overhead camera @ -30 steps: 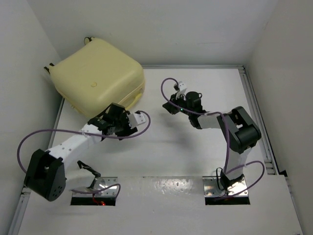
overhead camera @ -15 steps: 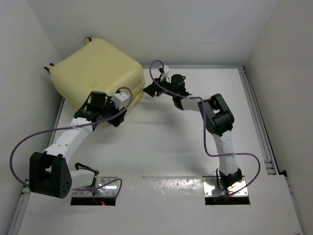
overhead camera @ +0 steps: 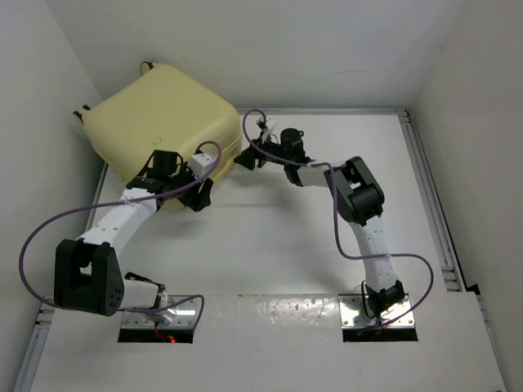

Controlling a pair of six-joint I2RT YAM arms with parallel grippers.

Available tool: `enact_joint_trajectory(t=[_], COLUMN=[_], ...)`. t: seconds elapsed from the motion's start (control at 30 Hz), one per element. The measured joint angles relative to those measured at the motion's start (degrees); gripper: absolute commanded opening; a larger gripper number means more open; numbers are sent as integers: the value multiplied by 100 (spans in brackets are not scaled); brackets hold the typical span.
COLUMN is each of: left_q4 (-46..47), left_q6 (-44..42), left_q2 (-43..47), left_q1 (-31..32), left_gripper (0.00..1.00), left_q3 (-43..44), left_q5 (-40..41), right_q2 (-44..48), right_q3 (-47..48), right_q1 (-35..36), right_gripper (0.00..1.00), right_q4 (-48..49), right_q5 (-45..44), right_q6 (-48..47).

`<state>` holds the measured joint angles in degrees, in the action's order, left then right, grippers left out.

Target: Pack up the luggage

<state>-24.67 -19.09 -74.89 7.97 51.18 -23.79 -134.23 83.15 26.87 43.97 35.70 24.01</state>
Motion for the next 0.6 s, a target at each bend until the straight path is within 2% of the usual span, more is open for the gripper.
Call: enact_joint_trajectory(t=[0.3, 0.4, 0.5, 0.57, 0.6], left_q4=[-4, 4, 11, 13, 26], left_q6=[-2, -13, -13, -13, -13], left_q2=[-68, -72, -74, -79, -87], left_q1=[-11, -37, -63, -57, -37], left_gripper=[63, 63, 63, 63, 63], left_q3=[0, 0, 0, 0, 0], left_q5=[-35, -9, 31, 98, 151], right_q2=[-389, -452, -498, -503, -503], right_q3=[551, 654, 721, 726, 726], right_q1=[63, 63, 63, 63, 66], right_gripper=[50, 45, 30, 15, 12], right_q4=[-138, -170, -175, -144, -105], right_q5=[-127, -199, -302, -330, -332], right_q6=[-153, -157, -170, -155, -166])
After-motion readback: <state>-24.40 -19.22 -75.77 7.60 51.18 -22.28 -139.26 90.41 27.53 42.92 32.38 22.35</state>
